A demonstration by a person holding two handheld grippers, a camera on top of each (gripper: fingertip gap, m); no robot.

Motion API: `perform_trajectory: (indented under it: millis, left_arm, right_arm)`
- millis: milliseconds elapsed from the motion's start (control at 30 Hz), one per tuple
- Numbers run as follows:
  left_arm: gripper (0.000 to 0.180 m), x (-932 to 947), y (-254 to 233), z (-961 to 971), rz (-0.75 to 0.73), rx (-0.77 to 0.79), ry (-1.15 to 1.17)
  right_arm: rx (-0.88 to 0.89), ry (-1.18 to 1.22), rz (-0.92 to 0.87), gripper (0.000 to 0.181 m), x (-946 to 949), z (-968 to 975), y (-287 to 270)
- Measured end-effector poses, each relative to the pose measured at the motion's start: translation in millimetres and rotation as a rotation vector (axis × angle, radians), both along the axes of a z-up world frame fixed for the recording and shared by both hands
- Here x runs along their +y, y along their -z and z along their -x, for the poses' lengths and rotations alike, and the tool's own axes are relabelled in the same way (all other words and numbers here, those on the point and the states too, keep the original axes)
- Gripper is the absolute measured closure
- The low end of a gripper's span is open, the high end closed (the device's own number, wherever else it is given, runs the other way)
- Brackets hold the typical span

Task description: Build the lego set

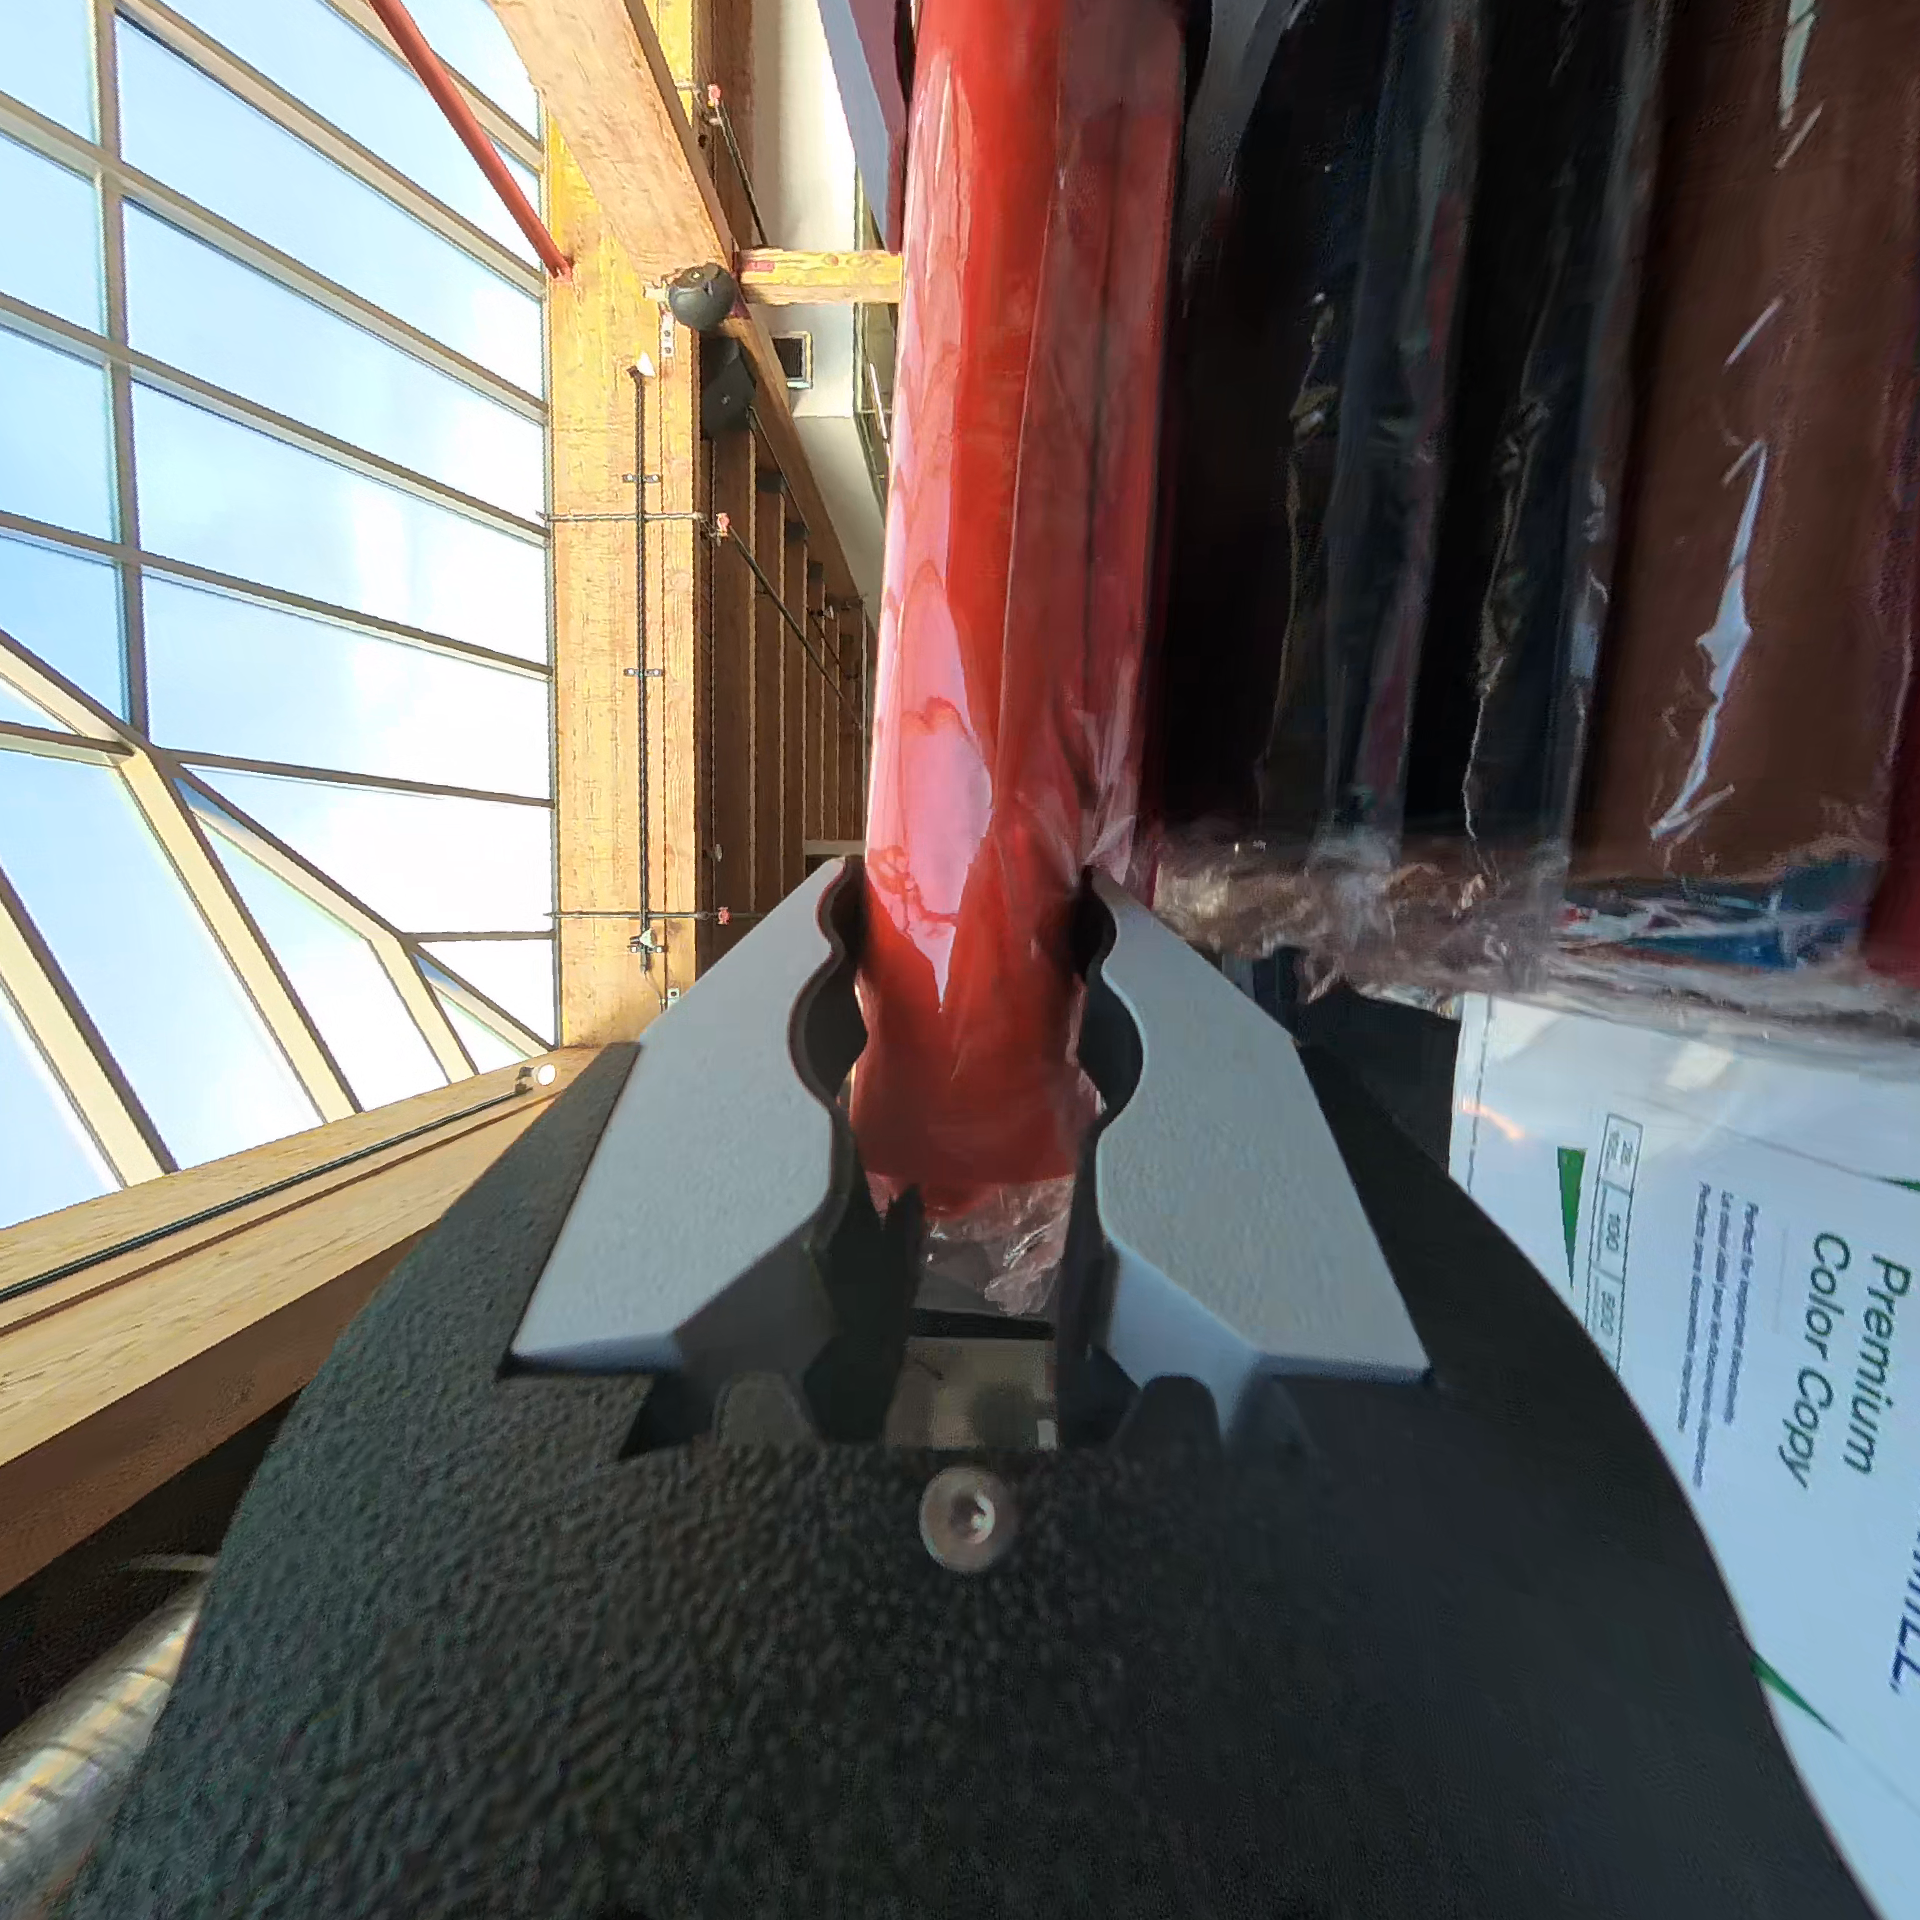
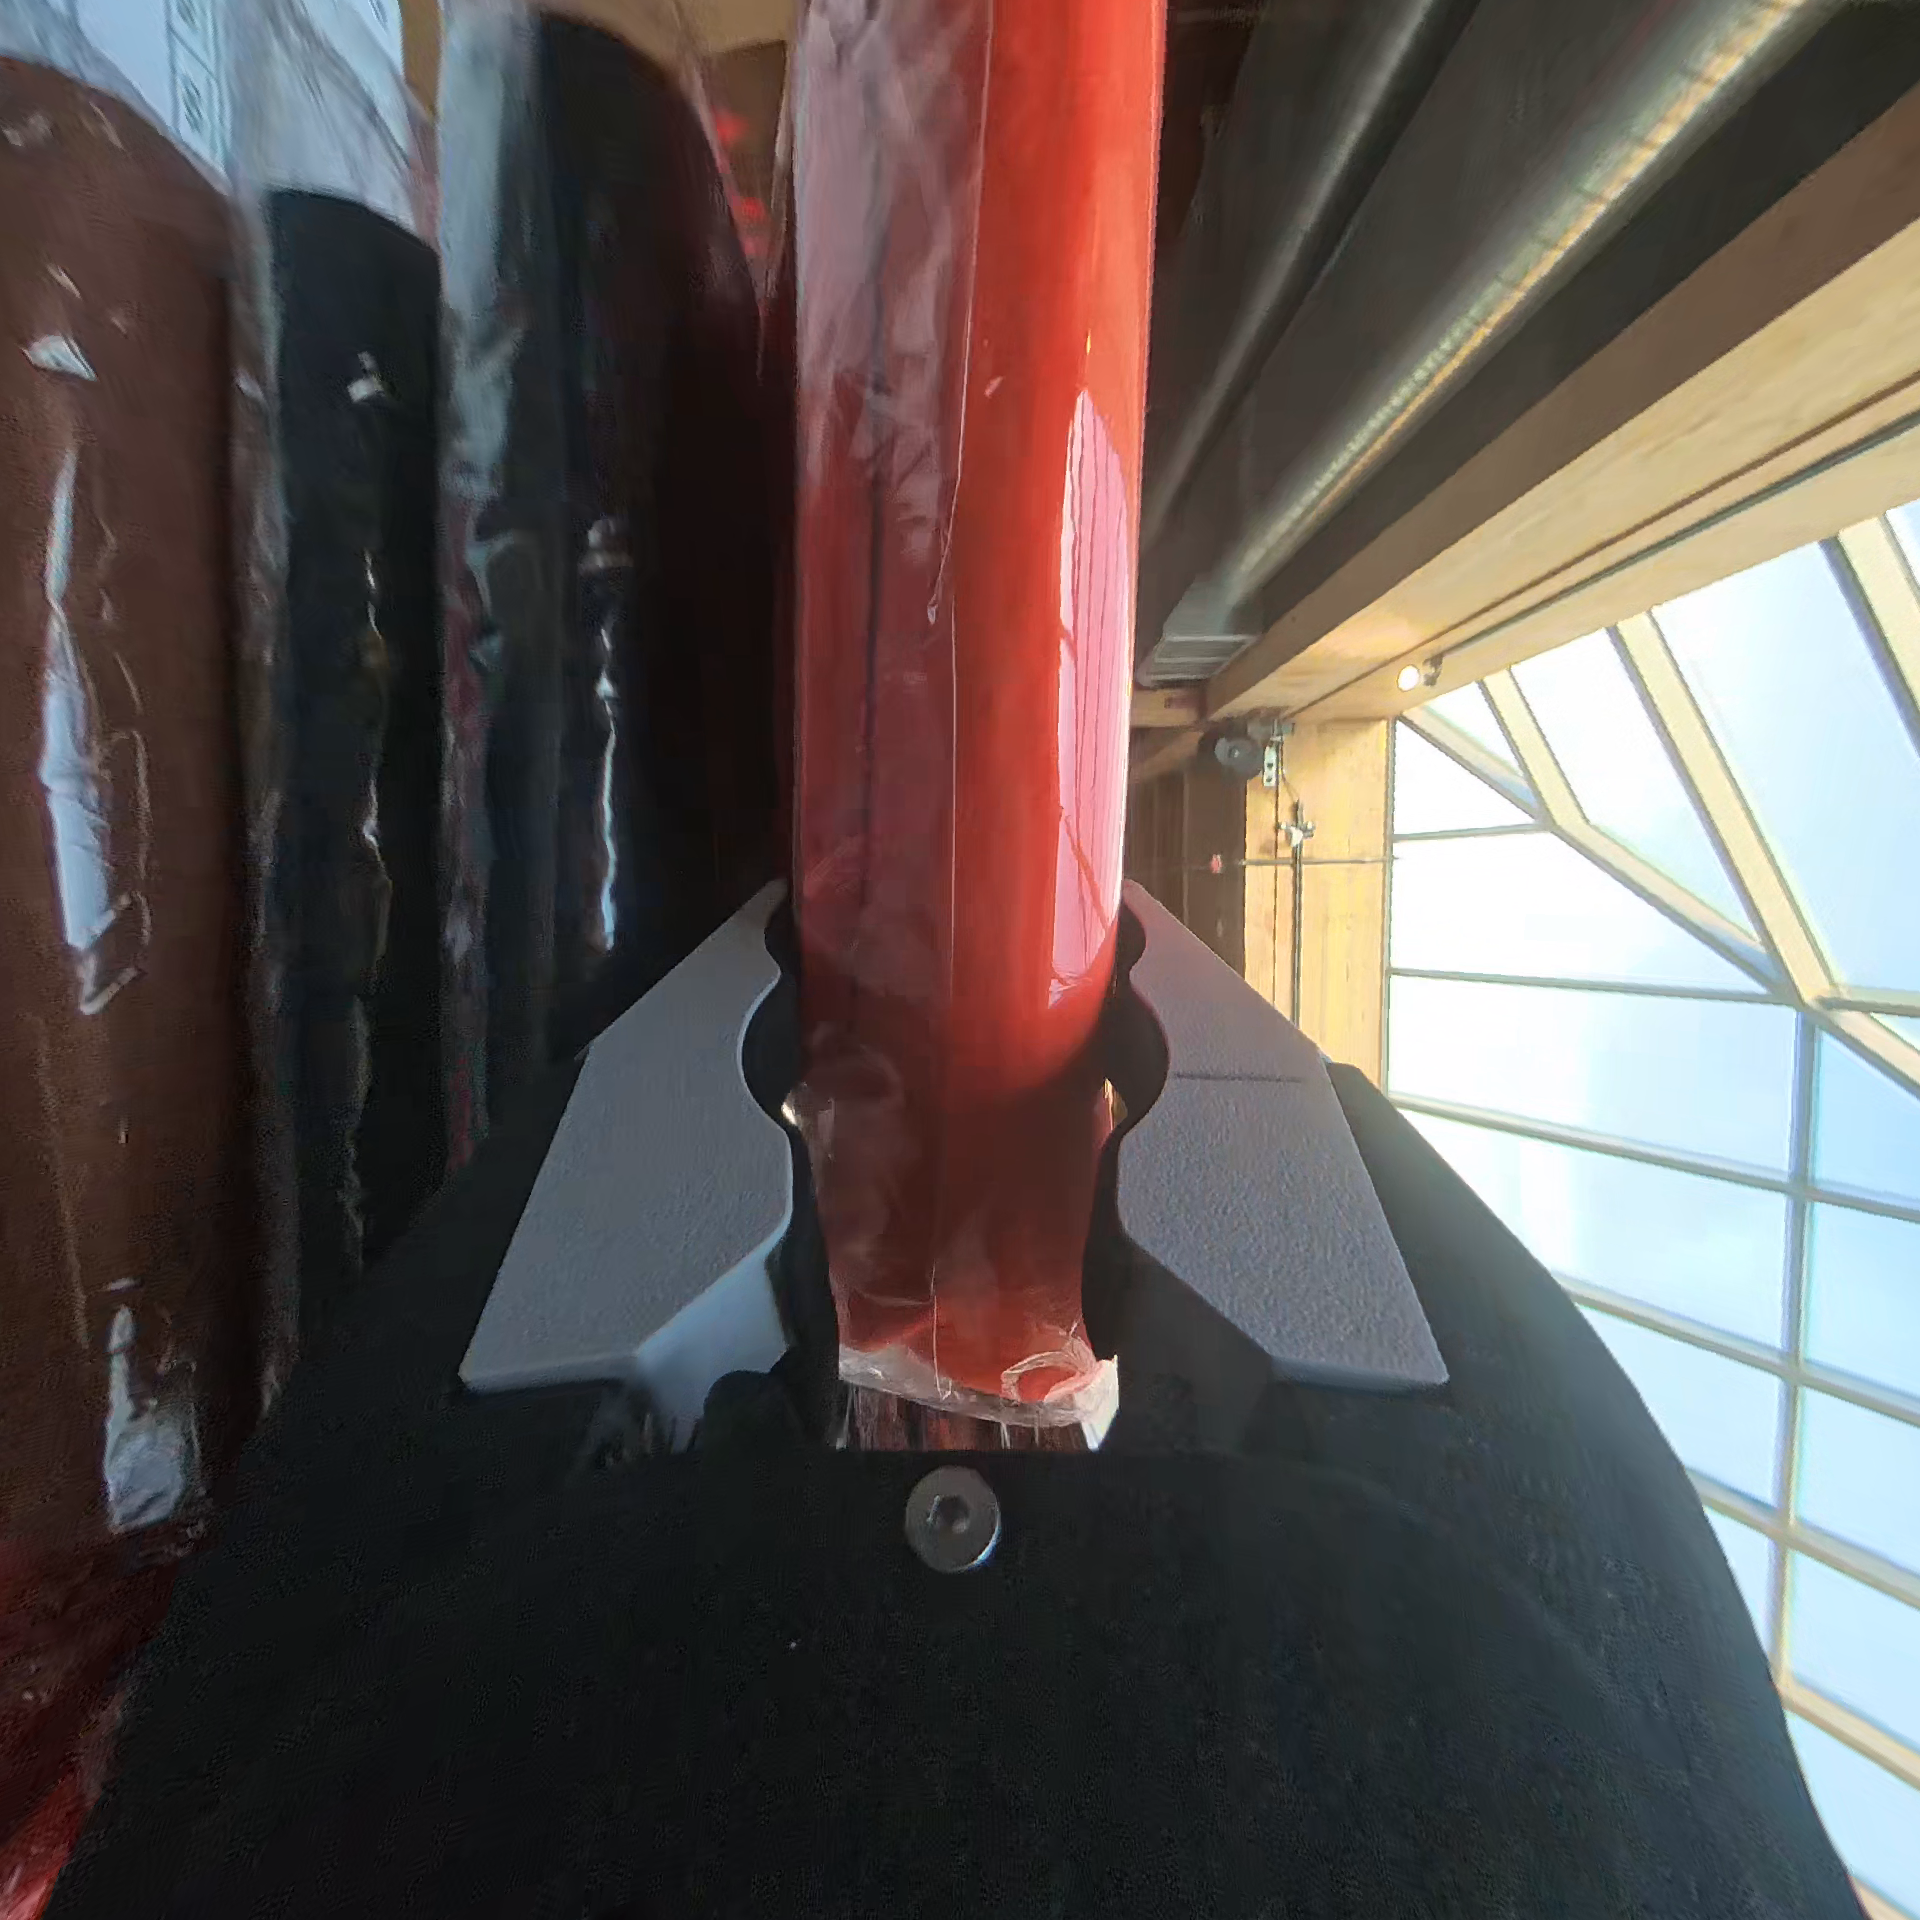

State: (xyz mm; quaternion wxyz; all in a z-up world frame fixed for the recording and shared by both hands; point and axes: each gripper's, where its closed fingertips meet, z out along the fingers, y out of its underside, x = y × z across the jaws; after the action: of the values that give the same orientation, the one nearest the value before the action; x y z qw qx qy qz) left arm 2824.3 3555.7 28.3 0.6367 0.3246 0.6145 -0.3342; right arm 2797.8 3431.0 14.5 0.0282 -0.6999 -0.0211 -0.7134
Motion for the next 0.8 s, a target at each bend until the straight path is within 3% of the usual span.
perform_trajectory:
  millis: [33, 467, 800]
  left_arm:
    - [0.142, 12, -1, 3, -0.005, -0.008, -0.02]
    - [0.143, 167, 17, 24, -0.021, -0.241, -0.19]
    - [0.142, 263, 58, 1, 0.021, -0.327, -0.062]
  right_arm:
    - [-0.001, -0.029, 0.003, 0.126, 12, 2, 0]
    - [-0.119, -0.217, 0.034, 0.13, 169, 0, 12]
    - [-0.21, -0.128, 0.045, 0.13, 272, -19, 48]
